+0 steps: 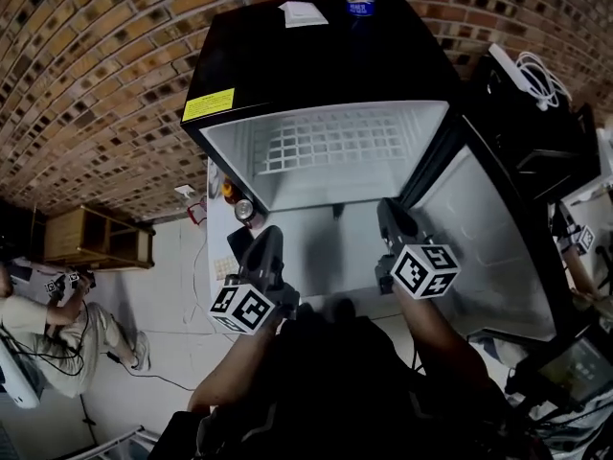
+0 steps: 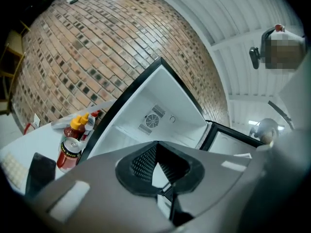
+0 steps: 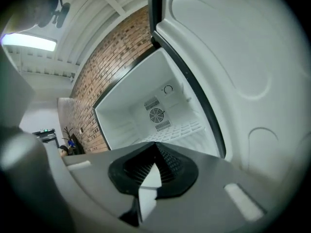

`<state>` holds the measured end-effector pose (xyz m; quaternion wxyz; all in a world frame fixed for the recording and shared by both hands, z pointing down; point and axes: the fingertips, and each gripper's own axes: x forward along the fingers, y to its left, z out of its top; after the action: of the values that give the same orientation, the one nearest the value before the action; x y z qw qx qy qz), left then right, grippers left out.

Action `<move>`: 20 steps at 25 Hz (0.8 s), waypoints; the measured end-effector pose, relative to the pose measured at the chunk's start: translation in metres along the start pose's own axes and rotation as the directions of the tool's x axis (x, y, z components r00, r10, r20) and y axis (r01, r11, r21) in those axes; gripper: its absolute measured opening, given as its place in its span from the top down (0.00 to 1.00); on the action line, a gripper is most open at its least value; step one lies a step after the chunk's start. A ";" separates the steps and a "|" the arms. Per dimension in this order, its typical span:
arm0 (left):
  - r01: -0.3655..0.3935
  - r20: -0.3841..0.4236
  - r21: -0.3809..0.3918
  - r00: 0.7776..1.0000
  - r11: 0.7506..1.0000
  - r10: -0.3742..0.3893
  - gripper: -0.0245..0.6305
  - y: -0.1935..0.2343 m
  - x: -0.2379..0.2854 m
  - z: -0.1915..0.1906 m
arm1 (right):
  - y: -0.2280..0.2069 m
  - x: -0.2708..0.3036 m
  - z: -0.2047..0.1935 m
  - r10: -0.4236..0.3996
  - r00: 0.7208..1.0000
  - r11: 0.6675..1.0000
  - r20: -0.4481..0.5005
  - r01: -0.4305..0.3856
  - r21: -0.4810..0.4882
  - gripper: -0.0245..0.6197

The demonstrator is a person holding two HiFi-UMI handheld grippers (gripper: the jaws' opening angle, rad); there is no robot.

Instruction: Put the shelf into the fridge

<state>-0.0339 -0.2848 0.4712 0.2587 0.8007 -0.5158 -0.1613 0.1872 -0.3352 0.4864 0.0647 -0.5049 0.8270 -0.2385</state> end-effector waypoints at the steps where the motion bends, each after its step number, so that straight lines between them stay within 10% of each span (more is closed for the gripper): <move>1: -0.006 -0.003 0.011 1.000 1.000 0.006 0.96 0.000 -0.003 0.002 | 0.001 -0.002 0.003 0.004 1.000 1.000 0.007 -0.004 -0.013 0.95; 20: 0.044 -0.051 0.150 0.998 0.988 -0.036 0.96 0.044 -0.080 0.053 | 0.087 0.003 -0.017 -0.002 1.000 1.000 0.010 0.002 -0.013 0.95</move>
<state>-0.1281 -0.2399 0.4528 0.2065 0.8318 -0.5039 -0.1076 0.1096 -0.2991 0.4616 0.0652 -0.5074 0.8276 -0.2309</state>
